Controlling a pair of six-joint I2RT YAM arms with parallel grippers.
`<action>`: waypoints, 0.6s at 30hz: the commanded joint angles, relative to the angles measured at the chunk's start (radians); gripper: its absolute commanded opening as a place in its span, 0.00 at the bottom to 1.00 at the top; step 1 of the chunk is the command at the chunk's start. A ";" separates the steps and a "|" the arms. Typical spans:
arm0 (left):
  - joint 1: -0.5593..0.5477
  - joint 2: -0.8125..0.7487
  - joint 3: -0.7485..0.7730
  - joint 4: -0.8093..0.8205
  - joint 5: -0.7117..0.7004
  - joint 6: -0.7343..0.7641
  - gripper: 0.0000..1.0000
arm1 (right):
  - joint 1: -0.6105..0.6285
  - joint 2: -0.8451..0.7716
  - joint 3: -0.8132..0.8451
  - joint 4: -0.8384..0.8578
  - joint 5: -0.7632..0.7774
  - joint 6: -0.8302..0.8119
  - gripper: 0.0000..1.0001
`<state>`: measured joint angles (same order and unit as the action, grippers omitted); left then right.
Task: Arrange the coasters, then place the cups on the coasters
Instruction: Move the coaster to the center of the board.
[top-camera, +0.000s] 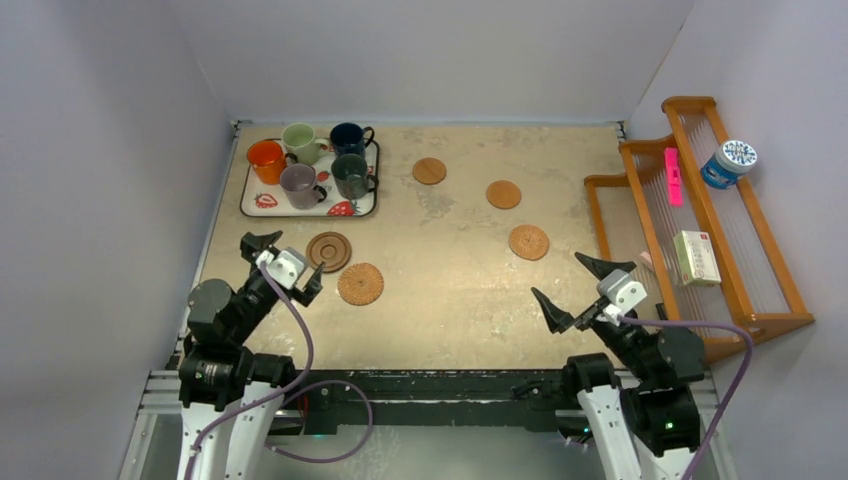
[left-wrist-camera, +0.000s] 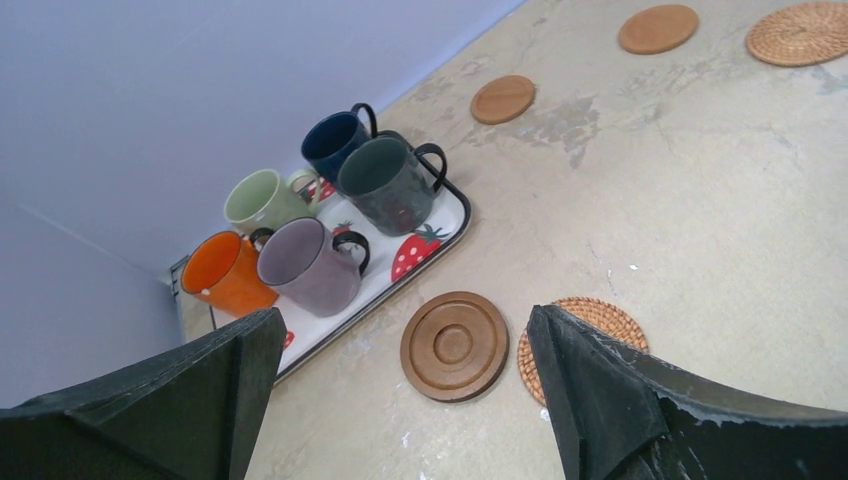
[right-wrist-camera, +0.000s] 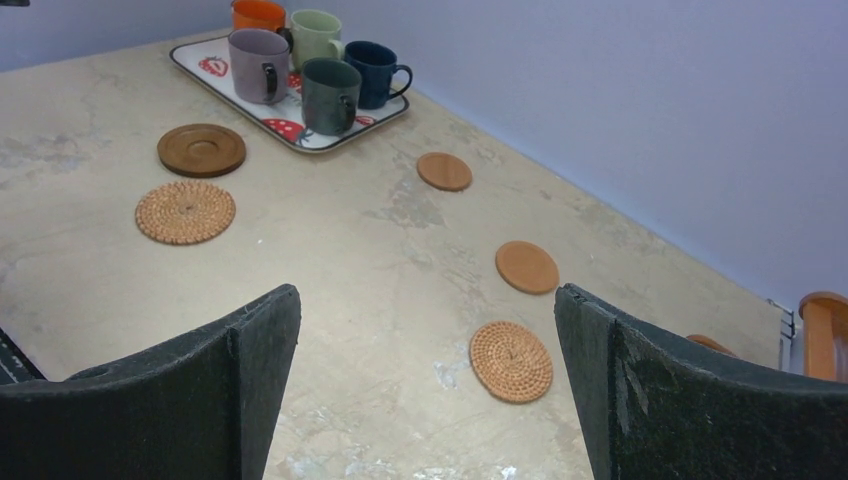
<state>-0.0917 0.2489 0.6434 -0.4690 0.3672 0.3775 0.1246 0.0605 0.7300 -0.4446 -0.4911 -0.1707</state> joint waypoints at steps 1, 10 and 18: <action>0.007 0.037 0.009 0.009 0.096 0.067 1.00 | 0.006 0.053 -0.007 0.017 0.006 -0.034 0.99; 0.007 0.307 0.017 0.079 0.106 0.155 1.00 | 0.006 0.151 -0.016 0.016 0.090 -0.043 0.99; -0.010 0.480 -0.040 0.196 0.113 0.215 1.00 | 0.006 0.135 -0.028 0.011 0.099 -0.036 0.99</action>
<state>-0.0921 0.6872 0.6312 -0.3702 0.4534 0.5407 0.1246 0.2050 0.7105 -0.4461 -0.4152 -0.2028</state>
